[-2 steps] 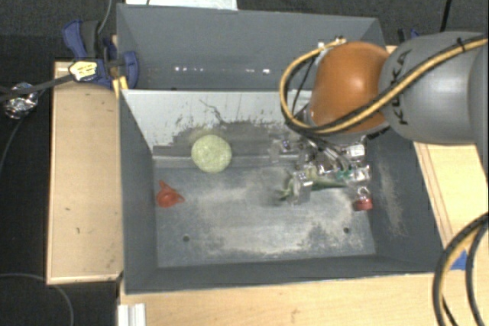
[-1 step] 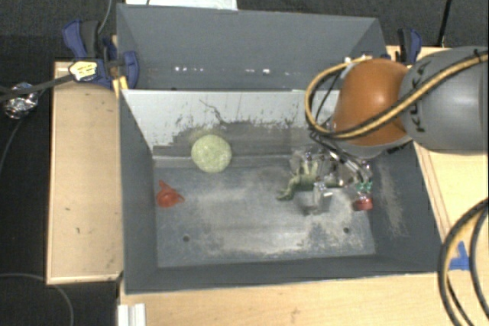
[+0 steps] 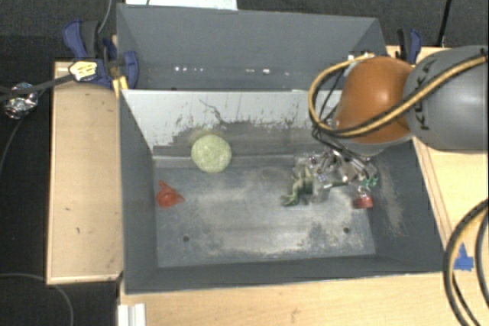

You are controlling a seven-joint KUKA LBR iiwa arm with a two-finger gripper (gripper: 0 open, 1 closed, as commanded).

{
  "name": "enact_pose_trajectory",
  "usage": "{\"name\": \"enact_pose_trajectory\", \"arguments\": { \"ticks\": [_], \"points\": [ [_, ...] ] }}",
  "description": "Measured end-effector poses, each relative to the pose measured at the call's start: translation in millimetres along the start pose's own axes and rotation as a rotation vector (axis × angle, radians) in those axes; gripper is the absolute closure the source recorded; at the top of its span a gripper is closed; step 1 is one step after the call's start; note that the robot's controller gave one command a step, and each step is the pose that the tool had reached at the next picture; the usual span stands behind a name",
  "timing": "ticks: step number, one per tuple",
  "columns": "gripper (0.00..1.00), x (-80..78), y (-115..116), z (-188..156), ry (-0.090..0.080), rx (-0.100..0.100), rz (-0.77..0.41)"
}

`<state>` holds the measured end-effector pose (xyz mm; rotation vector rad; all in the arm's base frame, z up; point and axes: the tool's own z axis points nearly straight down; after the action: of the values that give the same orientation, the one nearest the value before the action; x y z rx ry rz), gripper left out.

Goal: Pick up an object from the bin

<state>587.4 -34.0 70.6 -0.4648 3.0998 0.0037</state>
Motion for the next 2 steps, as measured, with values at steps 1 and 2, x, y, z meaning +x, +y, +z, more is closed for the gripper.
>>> {"name": "enact_pose_trajectory", "arguments": {
  "ticks": [1,2],
  "points": [
    [1.00,0.0,0.1,0.0,0.000,0.000,0.000],
    [1.00,1.2,0.6,-3.3,0.003,-0.002,0.001]
  ]
}}
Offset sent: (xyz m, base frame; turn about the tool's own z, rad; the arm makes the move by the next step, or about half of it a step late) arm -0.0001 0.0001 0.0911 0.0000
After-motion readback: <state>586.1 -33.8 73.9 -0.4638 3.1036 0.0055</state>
